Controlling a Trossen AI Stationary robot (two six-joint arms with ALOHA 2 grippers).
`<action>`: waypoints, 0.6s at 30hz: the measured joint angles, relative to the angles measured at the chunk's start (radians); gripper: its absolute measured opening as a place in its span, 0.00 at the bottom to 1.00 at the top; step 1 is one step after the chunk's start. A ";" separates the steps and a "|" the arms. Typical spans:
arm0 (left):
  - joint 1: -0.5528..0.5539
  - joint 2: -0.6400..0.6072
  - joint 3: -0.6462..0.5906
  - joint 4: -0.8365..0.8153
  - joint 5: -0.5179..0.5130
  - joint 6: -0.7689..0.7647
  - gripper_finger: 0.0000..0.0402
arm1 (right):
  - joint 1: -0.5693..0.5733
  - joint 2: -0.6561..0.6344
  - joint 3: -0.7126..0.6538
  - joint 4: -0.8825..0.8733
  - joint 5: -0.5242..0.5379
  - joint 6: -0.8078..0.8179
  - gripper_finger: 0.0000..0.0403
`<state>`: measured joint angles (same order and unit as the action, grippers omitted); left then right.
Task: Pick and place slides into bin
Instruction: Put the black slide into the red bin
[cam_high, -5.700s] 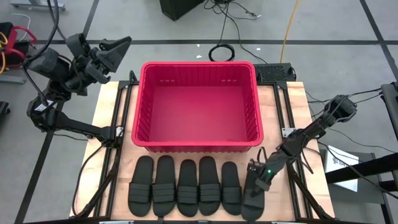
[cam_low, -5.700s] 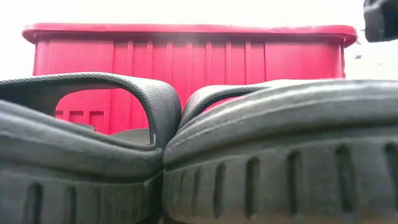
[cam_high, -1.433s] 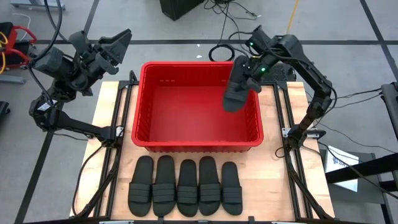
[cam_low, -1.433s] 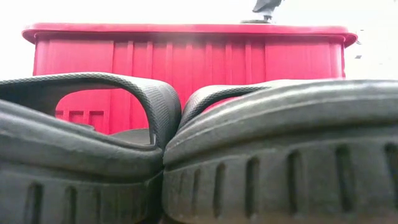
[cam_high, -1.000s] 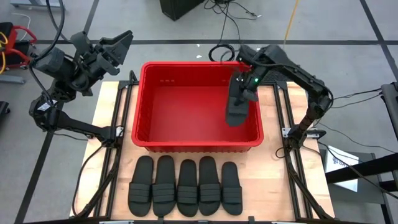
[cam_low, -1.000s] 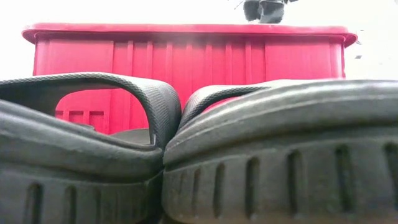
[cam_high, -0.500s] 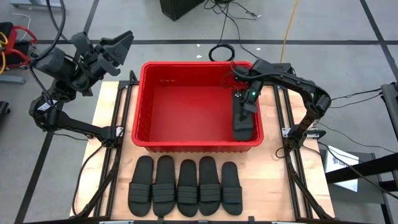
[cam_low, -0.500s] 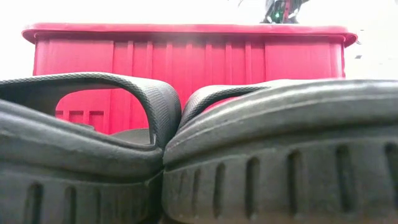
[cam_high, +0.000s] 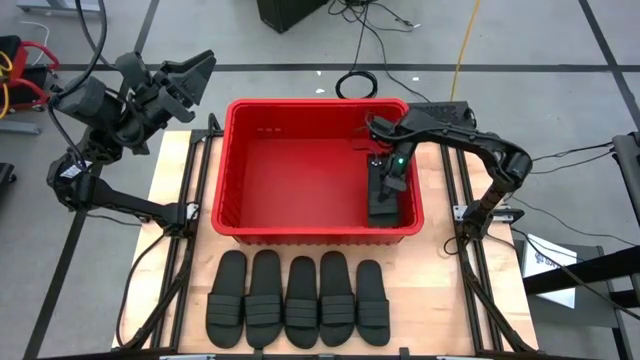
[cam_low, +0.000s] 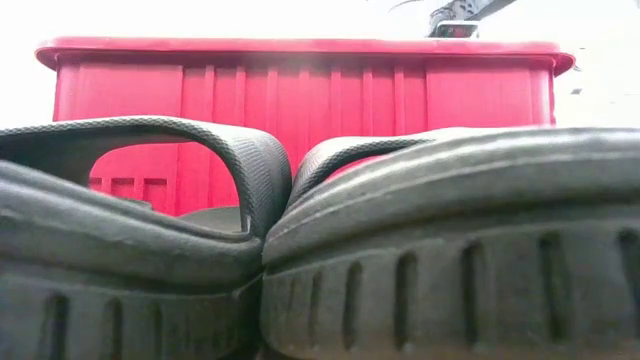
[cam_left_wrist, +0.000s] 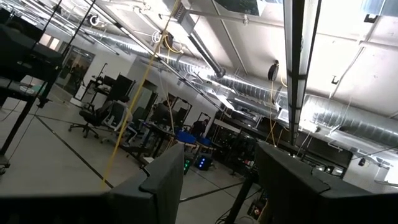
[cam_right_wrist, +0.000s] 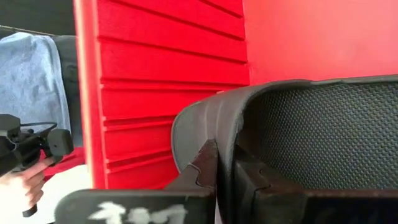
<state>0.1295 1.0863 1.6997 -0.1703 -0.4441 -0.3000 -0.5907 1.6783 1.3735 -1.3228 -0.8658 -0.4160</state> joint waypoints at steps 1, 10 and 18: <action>0.000 0.000 0.000 0.000 0.000 0.000 0.50 | 0.002 0.000 -0.015 0.013 -0.001 0.005 0.02; 0.000 0.000 0.000 0.000 0.000 0.001 0.50 | 0.003 0.000 -0.144 0.131 0.002 0.044 0.02; 0.000 0.000 0.000 0.000 -0.001 0.007 0.50 | 0.004 -0.002 -0.214 0.202 0.002 0.064 0.02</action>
<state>0.1299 1.0863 1.6997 -0.1699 -0.4447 -0.2928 -0.5869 1.6764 1.1599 -1.1205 -0.8642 -0.3518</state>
